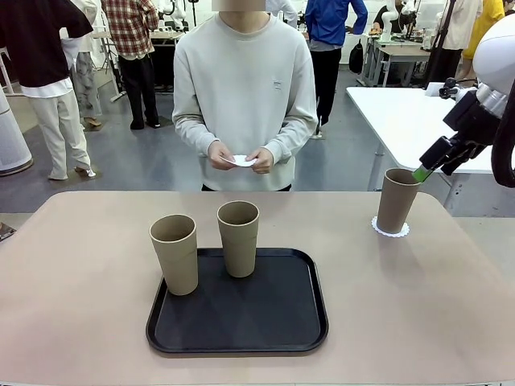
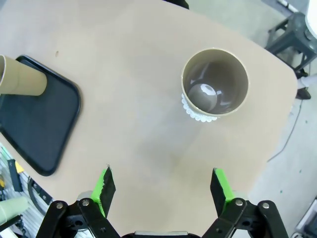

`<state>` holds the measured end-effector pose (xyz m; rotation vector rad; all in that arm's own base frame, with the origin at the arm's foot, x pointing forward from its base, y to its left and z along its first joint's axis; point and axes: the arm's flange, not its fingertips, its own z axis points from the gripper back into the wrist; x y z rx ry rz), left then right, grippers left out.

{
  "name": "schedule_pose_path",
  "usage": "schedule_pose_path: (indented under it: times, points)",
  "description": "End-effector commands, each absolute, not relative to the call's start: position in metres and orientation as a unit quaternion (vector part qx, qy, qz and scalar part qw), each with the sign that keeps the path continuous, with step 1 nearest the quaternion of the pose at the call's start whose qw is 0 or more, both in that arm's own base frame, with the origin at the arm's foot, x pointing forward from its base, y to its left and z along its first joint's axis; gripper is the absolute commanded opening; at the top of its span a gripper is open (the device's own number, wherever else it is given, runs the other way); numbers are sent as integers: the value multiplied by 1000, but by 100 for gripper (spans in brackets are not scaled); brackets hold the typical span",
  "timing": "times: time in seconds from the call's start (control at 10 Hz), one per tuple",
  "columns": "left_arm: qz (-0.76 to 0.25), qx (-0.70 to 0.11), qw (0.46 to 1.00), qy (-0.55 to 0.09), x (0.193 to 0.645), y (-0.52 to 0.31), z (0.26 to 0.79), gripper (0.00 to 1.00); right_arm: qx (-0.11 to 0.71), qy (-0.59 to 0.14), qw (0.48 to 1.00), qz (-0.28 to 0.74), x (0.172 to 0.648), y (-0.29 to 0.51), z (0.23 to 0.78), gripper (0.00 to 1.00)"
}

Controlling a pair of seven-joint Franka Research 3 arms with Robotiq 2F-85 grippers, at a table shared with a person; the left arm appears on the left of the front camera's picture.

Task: Place coasters on the table and set cups on them.
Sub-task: Take one Reusable plastic cup from the Flat Tray and place it on a coaster set by the human.

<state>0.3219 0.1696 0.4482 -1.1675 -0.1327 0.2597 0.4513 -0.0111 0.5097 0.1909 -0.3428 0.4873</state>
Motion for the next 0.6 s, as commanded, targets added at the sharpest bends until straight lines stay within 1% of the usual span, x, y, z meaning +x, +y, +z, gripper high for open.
schedule_pose_path:
  times: [0.0, 0.2, 0.3, 0.4, 0.5]
  points:
    - [120, -558, 819, -67, 322, 170, 450, 100, 87, -172, 953, 232, 451, -9, 509, 100]
    - [120, -558, 819, -67, 322, 170, 450, 100, 94, -169, 951, 240, 451, -11, 510, 100]
    - [120, -558, 819, -67, 322, 170, 450, 100, 107, -134, 966, 193, 424, -36, 513, 100]
    - [120, -558, 819, -67, 322, 170, 450, 100, 137, -119, 971, 155, 414, -60, 517, 100]
    - [120, -558, 819, -67, 322, 170, 450, 100, 172, -102, 970, 139, 405, -77, 516, 100]
